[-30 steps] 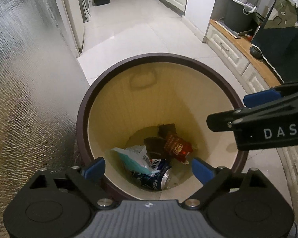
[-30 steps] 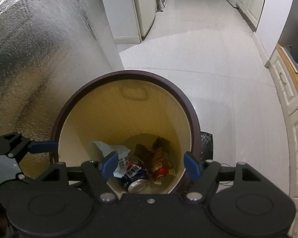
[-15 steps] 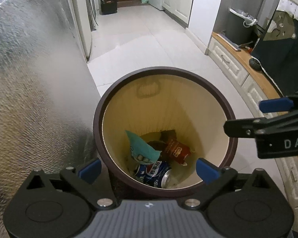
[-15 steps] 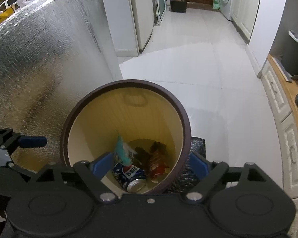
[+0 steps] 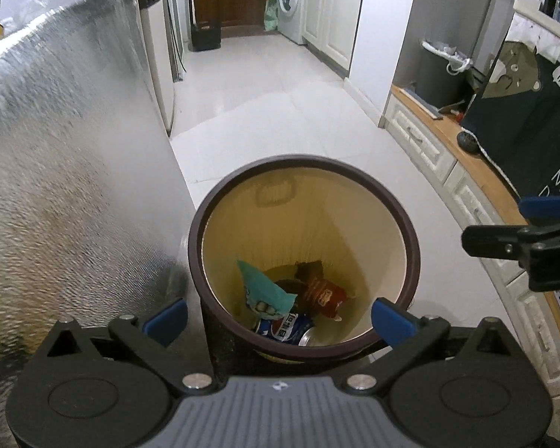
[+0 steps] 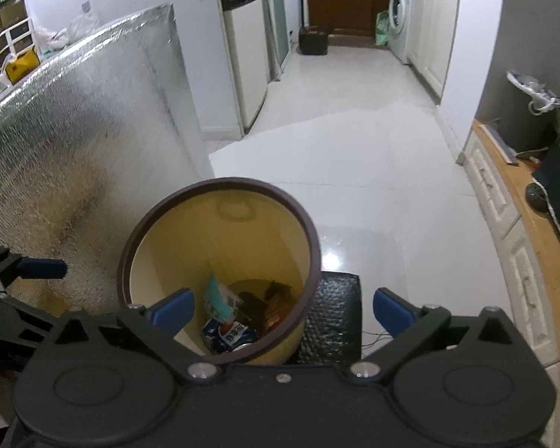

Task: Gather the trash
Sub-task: 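Withdraw both open tools from the bin back toward the table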

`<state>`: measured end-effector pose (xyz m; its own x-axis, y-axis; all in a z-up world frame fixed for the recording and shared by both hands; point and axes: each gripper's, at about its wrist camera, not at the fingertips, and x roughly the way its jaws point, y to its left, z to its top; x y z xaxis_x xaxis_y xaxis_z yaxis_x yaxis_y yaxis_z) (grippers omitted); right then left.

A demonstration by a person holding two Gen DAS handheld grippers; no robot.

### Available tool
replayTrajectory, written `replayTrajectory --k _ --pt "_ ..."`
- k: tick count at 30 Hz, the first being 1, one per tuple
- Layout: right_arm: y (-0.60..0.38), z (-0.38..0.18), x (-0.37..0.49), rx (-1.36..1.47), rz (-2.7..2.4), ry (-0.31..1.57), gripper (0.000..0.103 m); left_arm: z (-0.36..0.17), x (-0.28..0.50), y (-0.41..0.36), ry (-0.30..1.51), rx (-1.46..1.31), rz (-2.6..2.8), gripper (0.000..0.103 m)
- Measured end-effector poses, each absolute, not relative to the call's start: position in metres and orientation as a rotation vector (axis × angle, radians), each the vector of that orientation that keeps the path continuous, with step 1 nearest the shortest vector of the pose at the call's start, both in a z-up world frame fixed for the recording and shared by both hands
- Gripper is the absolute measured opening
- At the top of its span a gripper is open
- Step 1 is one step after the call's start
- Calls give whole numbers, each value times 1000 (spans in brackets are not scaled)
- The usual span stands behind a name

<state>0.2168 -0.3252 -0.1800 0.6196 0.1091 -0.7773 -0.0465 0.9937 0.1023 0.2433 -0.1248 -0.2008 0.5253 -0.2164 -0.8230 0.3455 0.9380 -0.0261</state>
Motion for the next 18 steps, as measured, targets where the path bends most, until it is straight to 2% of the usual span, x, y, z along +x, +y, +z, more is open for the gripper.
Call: replayTrajectory --k 18 --pt "-345 -116 143 116 59 642 103 -116 188 -115 712 89 -397 103"
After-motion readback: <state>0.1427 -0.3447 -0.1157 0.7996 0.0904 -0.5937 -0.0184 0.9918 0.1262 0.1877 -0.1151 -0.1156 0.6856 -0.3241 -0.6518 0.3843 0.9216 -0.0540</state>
